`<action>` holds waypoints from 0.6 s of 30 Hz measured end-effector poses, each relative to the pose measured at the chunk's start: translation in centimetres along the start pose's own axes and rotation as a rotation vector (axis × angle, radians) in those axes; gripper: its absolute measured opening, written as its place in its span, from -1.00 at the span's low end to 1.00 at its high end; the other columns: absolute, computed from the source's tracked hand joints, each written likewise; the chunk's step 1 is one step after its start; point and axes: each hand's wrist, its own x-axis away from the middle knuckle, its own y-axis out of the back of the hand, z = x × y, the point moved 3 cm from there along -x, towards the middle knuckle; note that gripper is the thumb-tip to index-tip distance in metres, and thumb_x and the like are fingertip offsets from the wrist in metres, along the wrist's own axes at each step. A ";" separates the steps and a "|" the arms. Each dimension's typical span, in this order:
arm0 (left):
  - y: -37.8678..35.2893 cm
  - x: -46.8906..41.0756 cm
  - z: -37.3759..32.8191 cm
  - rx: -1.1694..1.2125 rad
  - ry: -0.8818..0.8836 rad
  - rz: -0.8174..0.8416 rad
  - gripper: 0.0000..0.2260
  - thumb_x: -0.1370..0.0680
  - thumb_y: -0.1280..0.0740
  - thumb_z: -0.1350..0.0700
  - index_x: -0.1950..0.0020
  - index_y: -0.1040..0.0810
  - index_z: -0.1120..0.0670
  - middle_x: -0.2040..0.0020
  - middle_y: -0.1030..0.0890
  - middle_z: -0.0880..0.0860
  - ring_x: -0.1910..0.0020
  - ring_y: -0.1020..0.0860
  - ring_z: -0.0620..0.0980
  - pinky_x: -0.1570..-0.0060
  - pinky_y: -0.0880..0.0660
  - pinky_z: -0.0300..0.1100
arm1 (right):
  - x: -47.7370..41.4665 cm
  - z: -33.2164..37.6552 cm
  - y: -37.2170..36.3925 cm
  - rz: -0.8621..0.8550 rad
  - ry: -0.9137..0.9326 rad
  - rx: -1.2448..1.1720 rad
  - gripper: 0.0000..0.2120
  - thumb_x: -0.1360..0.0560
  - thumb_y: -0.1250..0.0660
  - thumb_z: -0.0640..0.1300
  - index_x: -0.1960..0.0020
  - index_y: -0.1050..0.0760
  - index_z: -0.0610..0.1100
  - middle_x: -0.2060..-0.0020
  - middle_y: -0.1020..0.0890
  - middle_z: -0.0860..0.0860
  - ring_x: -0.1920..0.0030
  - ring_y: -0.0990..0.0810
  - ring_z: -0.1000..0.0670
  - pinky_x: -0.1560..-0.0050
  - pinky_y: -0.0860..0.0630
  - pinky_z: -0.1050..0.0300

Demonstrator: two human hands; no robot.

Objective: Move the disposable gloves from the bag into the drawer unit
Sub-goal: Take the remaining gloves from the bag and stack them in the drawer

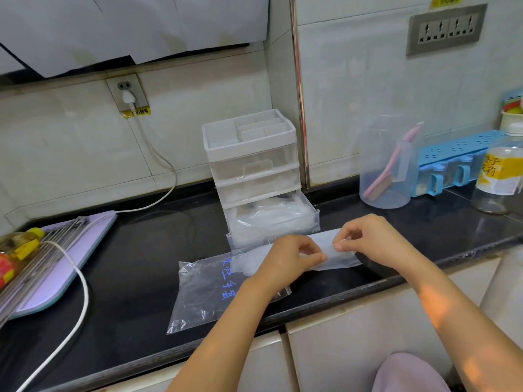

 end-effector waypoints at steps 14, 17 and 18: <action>0.0 -1.3 0.2 0.166 0.057 -0.147 -0.90 -0.44 -0.45 0.18 0.27 -0.63 0.04 0.34 -0.61 -0.14 0.34 -0.52 -0.27 0.19 -0.47 -0.40 | -0.9 -0.5 -1.0 0.039 0.051 -0.066 -0.77 -0.31 -0.55 0.00 0.06 -0.62 0.09 0.13 -0.63 0.15 0.07 -0.57 0.15 0.09 -0.47 0.28; 0.0 -1.5 0.3 0.183 0.079 -0.149 -0.87 -0.42 -0.49 0.19 0.29 -0.61 0.03 0.34 -0.61 -0.13 0.38 -0.52 -0.29 0.22 -0.47 -0.41 | -1.1 -0.4 -1.2 0.008 0.041 -0.106 -0.94 -0.42 -0.45 0.01 0.12 -0.65 0.07 0.19 -0.67 0.14 0.10 -0.61 0.17 0.07 -0.49 0.28; 0.0 -1.5 0.3 0.198 0.082 -0.152 -0.88 -0.41 -0.50 0.19 0.28 -0.61 0.04 0.33 -0.62 -0.11 0.37 -0.53 -0.28 0.21 -0.48 -0.39 | -1.2 -0.4 -1.3 0.002 0.036 -0.084 -0.96 -0.44 -0.44 -0.01 0.12 -0.66 0.05 0.20 -0.67 0.13 0.11 -0.62 0.16 0.09 -0.49 0.30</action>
